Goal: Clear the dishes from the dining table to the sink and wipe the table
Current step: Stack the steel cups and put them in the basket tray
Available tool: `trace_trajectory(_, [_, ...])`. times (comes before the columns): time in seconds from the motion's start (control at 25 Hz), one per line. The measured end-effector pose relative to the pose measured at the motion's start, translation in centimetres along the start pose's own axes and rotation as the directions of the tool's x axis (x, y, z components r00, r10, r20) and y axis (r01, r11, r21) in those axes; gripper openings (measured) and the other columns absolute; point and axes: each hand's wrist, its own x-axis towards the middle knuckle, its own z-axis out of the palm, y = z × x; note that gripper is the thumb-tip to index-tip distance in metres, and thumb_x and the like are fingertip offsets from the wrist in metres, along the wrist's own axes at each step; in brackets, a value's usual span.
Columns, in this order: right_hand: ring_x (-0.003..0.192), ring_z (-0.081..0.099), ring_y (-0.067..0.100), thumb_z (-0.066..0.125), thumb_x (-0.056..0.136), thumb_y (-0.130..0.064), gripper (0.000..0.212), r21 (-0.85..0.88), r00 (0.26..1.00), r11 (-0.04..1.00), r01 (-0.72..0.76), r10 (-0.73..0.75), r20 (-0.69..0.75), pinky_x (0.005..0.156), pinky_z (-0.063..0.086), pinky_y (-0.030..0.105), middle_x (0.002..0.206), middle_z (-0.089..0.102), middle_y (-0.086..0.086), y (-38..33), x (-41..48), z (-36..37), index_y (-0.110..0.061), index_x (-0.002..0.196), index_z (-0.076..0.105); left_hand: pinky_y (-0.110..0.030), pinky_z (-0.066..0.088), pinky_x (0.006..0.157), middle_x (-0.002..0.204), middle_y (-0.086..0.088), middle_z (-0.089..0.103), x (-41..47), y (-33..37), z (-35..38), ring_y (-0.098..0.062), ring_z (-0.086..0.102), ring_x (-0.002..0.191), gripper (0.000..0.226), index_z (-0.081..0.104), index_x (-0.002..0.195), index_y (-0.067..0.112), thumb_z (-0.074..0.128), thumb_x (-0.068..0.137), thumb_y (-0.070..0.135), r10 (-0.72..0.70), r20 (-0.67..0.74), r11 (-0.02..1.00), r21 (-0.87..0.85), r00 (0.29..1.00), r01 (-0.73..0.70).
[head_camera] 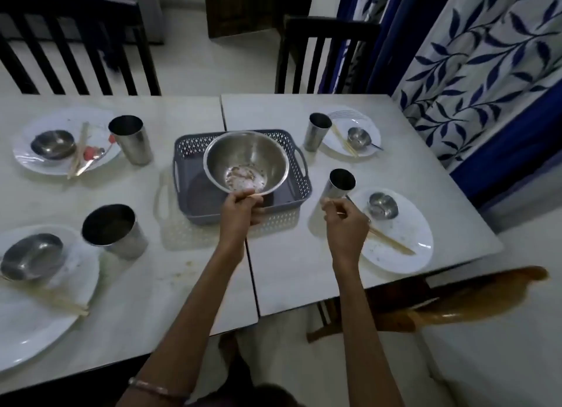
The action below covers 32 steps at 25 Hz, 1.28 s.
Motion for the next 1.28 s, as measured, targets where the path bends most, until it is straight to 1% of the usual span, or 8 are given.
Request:
trace_trajectory(0.12, [0.080,0.061,0.011,0.068,0.088,-0.018,0.007,-0.001,0.997,1.000,-0.025,0.025,-0.075,0.078,0.049,0.030,0.087,0.068,-0.002,0.8,4.0,0.7,-0.012,0.091,0.071,-0.020,0.052,0.059,0.090,-0.005,0.067,2.6,-0.1,0.6,-0.013,0.063,0.072,0.020,0.057,0.111,0.012,0.057,0.091,0.013,0.017,-0.073,0.996,0.091,0.997,-0.010])
trace_trajectory(0.4, [0.124,0.048,0.027,0.080,0.078,-0.027,0.056,-0.135,0.998,0.991,0.028,-0.035,-0.048,0.100,0.038,0.035,0.134,0.055,0.009,1.6,14.0,2.5,-0.012,0.128,0.060,-0.024,0.056,0.066,0.095,-0.007,0.069,6.5,-0.4,6.5,-0.013,0.065,0.076,0.022,0.061,0.110,0.016,0.062,0.088,0.013,0.029,-0.049,0.982,0.190,0.998,-0.019])
trace_trajectory(0.56, [0.134,0.039,0.027,0.078,0.080,-0.024,0.064,-0.102,0.962,0.968,0.228,-0.208,0.179,0.102,0.034,0.028,0.143,0.045,0.011,-0.2,22.7,6.6,-0.016,0.138,0.053,-0.019,0.052,0.063,0.093,0.000,0.072,8.3,0.3,10.3,-0.006,0.067,0.080,0.023,0.062,0.100,0.024,0.060,0.086,0.006,0.112,0.017,0.966,0.235,0.994,-0.113])
trace_trajectory(0.72, [0.150,0.012,0.031,0.081,0.077,-0.029,0.095,-0.274,0.876,0.938,0.214,-0.059,0.479,0.115,0.027,0.043,0.163,0.014,0.013,-0.4,30.3,12.1,-0.025,0.155,0.026,-0.029,0.056,0.077,0.089,0.000,0.072,9.3,-0.2,12.3,-0.012,0.066,0.085,0.032,0.062,0.095,0.026,0.060,0.082,-0.003,0.114,0.081,0.956,0.261,0.990,-0.131])
trace_trajectory(0.8, [0.148,0.018,0.033,0.079,0.078,-0.028,0.095,-0.315,0.847,0.920,0.233,-0.033,0.530,0.113,0.031,0.046,0.161,0.018,0.013,0.9,32.0,13.7,-0.024,0.155,0.025,-0.032,0.054,0.083,0.093,-0.002,0.071,9.9,-0.7,12.6,-0.014,0.066,0.088,0.035,0.062,0.099,0.022,0.057,0.081,-0.008,0.103,0.125,0.949,0.284,0.987,-0.135])
trace_trajectory(0.96, [0.129,0.048,0.029,0.079,0.076,-0.024,0.081,-0.291,0.876,0.908,0.302,-0.144,0.461,0.098,0.041,0.031,0.143,0.041,0.011,1.3,32.4,13.1,-0.019,0.148,0.041,-0.020,0.052,0.084,0.098,-0.003,0.070,10.2,-1.6,13.1,-0.011,0.065,0.091,0.034,0.060,0.106,0.016,0.058,0.082,-0.008,0.069,0.204,0.942,0.309,0.977,-0.131])
trace_trajectory(1.16, [0.120,0.046,0.012,0.082,0.068,-0.036,0.079,-0.076,0.896,0.904,0.421,-0.401,0.190,0.087,0.034,0.004,0.132,0.047,0.005,-1.6,27.8,3.9,-0.025,0.138,0.049,-0.030,0.051,0.091,0.105,-0.009,0.067,9.8,-2.5,14.0,-0.020,0.064,0.097,0.039,0.058,0.113,0.010,0.058,0.081,-0.012,0.034,0.263,0.948,0.296,0.964,-0.114])
trace_trajectory(1.28, [0.121,0.046,0.011,0.085,0.068,-0.033,0.079,-0.091,0.885,0.893,0.442,-0.416,0.210,0.093,0.040,0.010,0.133,0.045,0.005,-0.2,22.6,-1.3,-0.025,0.138,0.048,-0.030,0.050,0.096,0.120,-0.008,0.062,9.3,-3.6,14.7,-0.020,0.060,0.111,0.052,0.054,0.122,0.011,0.059,0.077,-0.014,0.008,0.281,0.939,0.328,0.960,-0.103])
